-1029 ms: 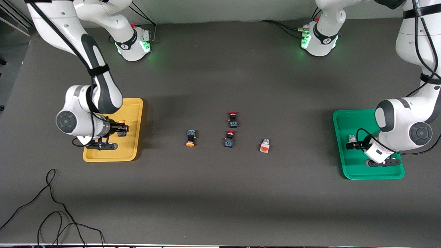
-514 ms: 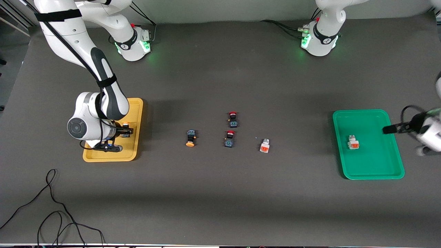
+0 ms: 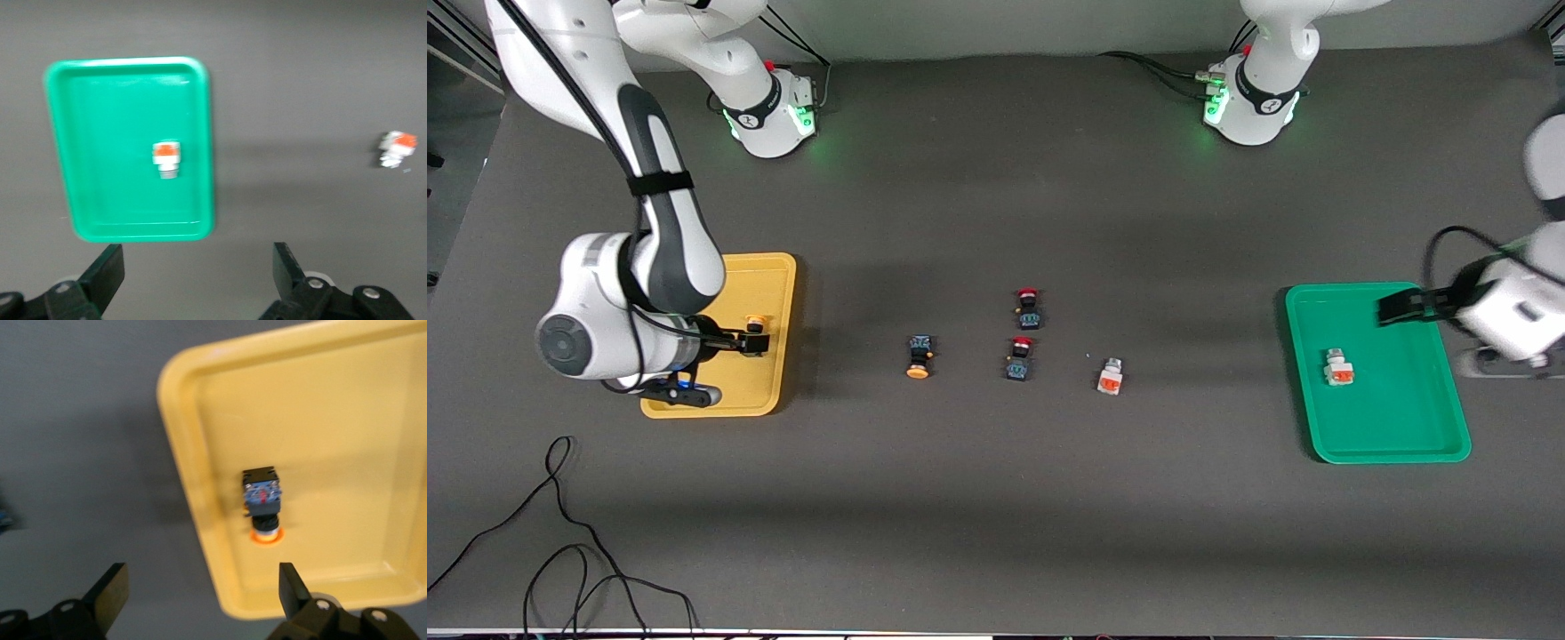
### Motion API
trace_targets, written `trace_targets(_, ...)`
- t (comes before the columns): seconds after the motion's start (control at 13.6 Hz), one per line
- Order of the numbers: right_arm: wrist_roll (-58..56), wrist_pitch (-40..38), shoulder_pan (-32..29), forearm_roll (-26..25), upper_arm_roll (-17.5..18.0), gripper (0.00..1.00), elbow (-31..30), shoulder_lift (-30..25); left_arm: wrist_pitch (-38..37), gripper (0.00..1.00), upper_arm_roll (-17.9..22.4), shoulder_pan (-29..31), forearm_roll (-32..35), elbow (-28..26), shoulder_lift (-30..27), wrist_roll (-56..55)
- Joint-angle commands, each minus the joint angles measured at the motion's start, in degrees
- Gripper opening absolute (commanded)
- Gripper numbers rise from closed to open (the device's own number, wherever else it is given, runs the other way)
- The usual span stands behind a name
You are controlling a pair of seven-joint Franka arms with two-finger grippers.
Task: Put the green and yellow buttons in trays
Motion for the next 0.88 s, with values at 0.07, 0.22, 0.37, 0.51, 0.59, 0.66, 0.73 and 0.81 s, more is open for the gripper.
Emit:
trace_targets(0.07, 4.37, -2.23, 3.59, 7.74, 0.68, 1.00, 6.30, 0.83, 3.87, 0.99, 0.65, -12.61, -0.70, -1.19, 0.53, -11.89)
trace_targets(0.22, 10.42, -0.57, 7.98, 8.91, 0.68, 1.00, 8.67, 2.15, 6.24, 0.99, 0.65, -18.42, -1.75, -1.28, 1.93, -19.37)
trace_targets(0.37, 15.44, 3.37, 13.07, 9.00, 0.68, 1.00, 9.21, 3.47, 7.65, 0.99, 0.74, -21.68, -7.80, -1.20, 3.51, -22.46)
trace_targets(0.51, 18.70, 7.85, 16.33, 10.57, 0.77, 1.00, 9.29, 5.48, 10.28, 0.99, 0.74, -23.10, -7.83, -1.81, 5.45, -23.18)
trace_targets(0.59, 18.71, 9.96, 17.74, 11.36, 0.68, 1.00, 9.21, 6.80, 12.04, 0.99, 0.74, -23.45, -7.74, -2.77, 6.15, -23.00)
trace_targets(0.66, 18.62, 11.98, 19.15, 11.37, 0.77, 1.00, 9.21, 8.38, 14.84, 0.99, 0.74, -24.24, -7.74, -4.69, 7.03, -22.91)
trace_targets(0.73, 18.62, 14.09, 20.47, 11.46, 0.77, 1.00, 9.21, 10.22, 18.26, 0.99, 0.74, -24.60, -7.74, -6.97, 7.56, -22.83)
trace_targets(0.81, 18.28, 16.20, 21.00, 11.46, 0.77, 1.00, 9.21, 12.24, 21.51, 0.99, 0.74, -25.56, -7.74, -8.91, 8.78, -22.91)
